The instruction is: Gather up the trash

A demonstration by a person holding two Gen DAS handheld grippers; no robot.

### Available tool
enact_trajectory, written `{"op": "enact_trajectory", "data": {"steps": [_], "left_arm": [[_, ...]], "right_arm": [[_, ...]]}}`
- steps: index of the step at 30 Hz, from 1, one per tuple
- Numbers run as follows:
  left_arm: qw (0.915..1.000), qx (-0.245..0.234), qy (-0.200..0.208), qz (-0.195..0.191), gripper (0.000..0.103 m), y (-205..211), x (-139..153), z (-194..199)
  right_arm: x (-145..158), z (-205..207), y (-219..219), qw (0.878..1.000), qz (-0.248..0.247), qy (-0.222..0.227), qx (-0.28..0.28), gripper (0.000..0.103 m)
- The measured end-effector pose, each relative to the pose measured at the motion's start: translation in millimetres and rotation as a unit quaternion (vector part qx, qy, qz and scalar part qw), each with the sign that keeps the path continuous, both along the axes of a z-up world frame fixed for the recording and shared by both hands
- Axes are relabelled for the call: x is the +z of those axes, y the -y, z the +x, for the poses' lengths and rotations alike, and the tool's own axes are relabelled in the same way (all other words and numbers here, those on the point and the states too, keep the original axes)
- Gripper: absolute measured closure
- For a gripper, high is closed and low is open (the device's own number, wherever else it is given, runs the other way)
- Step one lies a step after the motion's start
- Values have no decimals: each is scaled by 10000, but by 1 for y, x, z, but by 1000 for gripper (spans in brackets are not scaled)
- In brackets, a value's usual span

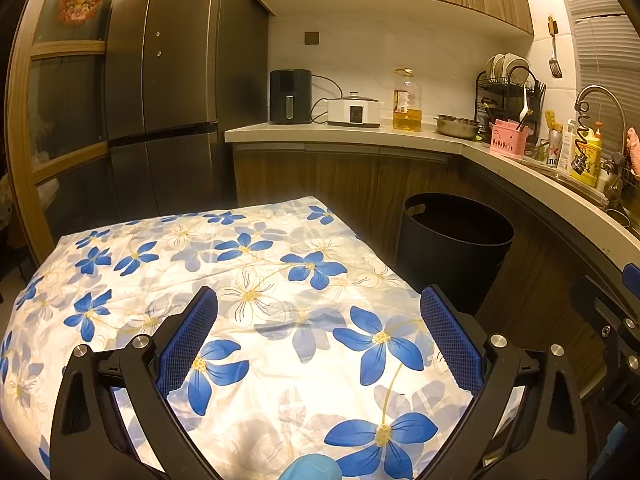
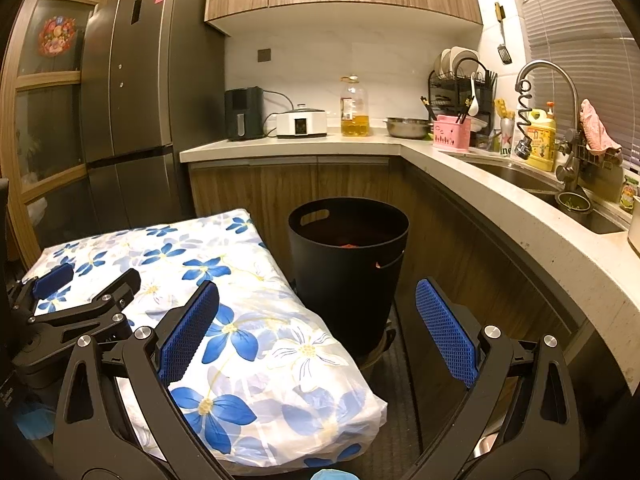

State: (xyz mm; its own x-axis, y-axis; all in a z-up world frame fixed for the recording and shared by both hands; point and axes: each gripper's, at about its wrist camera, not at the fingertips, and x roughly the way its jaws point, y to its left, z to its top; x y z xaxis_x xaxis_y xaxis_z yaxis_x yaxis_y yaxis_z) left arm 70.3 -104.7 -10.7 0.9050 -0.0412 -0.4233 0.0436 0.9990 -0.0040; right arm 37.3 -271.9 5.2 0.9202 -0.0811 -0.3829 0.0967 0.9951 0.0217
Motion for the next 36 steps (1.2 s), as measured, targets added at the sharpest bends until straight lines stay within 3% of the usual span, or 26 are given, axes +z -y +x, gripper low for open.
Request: {"op": "enact_trajectory", "data": {"steps": [36], "left_arm": [[10000, -45, 32, 5, 6, 5, 2, -3]], "right_arm": [[-2, 2, 1, 10000, 46, -5, -2, 5]]}}
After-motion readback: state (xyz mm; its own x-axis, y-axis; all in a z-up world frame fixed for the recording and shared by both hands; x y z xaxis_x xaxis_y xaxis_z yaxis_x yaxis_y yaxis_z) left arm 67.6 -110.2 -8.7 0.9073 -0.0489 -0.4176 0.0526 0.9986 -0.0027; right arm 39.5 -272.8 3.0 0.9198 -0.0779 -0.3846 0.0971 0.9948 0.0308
